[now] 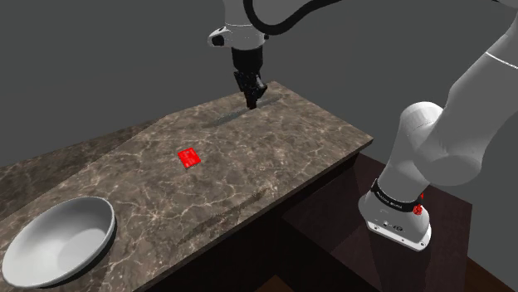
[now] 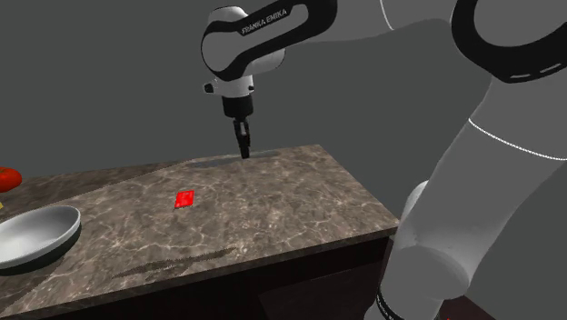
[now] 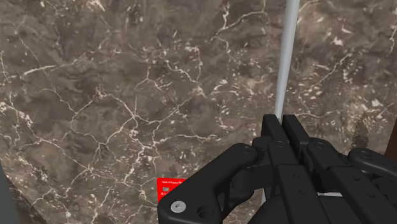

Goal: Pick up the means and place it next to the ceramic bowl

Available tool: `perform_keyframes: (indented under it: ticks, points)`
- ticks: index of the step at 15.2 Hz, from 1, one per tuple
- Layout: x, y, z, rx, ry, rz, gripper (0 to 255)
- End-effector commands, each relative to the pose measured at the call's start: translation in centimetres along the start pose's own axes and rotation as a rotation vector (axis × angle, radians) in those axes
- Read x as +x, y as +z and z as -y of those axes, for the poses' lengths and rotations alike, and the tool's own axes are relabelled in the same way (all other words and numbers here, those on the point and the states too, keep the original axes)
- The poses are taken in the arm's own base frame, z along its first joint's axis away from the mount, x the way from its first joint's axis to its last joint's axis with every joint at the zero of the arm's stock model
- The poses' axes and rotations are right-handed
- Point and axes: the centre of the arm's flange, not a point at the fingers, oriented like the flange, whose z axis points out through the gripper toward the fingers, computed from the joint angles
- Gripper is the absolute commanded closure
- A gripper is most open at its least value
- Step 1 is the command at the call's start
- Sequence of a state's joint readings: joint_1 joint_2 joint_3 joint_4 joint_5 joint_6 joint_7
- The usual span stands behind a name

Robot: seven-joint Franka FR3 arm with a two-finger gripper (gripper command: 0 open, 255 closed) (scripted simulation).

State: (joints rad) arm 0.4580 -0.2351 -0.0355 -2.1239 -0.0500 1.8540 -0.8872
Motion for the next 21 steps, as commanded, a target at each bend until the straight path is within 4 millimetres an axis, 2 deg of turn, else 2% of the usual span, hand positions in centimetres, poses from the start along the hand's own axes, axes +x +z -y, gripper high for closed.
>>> perform_keyframes:
  ticks: [1,19,20,21]
  points:
    - [2.5,-0.4,0.3,0.001,0.001,-0.001,255]
    - [26.2,-1.7,1.6,0.001,0.001,-0.001,255]
    - [27.1,-1.7,1.6,0.001,0.001,-0.001,255]
    - [27.2,-1.2,1.6,0.001,0.001,-0.001,255]
